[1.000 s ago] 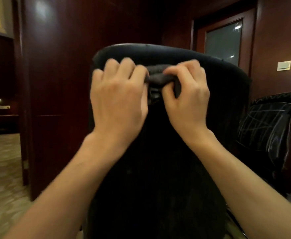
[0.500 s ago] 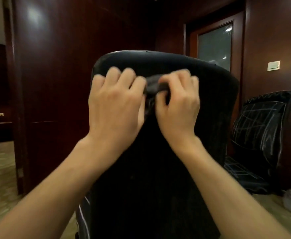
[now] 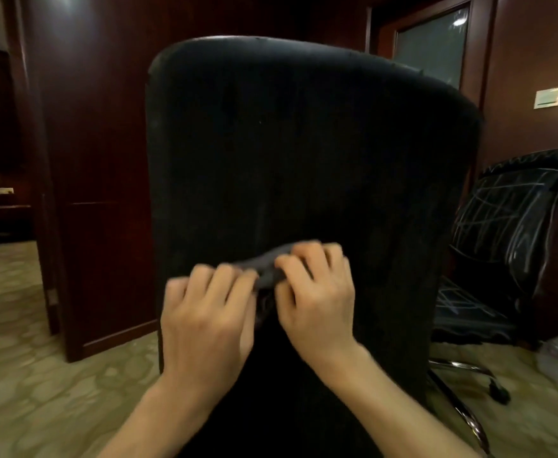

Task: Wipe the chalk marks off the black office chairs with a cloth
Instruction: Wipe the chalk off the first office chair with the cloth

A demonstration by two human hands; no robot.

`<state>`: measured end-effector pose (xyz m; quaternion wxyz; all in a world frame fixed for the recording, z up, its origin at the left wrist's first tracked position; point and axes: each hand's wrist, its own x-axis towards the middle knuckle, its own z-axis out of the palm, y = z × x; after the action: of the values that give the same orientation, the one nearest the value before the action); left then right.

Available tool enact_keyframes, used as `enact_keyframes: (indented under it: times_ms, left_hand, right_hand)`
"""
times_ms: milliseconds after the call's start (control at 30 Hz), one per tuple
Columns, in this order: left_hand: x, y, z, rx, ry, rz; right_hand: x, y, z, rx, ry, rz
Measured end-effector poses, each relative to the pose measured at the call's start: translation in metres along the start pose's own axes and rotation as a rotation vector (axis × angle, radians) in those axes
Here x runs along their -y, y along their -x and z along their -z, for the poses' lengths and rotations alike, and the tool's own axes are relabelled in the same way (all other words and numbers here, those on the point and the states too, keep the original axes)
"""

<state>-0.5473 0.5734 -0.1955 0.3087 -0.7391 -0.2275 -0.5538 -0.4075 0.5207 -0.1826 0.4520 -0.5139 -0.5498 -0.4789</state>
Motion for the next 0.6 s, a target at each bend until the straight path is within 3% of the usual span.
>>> enact_keyframes:
  times_ms: [167,433,500,600]
  left_hand:
    - [0.023,-0.067,0.015,-0.188,-0.064,0.166]
    - [0.005,0.061,-0.025,-0.052,0.011,0.212]
    - [0.005,0.056,-0.025,-0.053,0.008,0.236]
    - [0.017,-0.005,-0.012,-0.133,-0.046,0.291]
  right_hand:
    - [0.019,-0.083,0.006,-0.154,0.010,0.003]
    - [0.015,0.027,-0.017,0.100,0.013,0.194]
    - [0.014,0.019,-0.016,0.126,0.011,0.220]
    - [0.018,-0.036,-0.015,0.008,0.023,0.193]
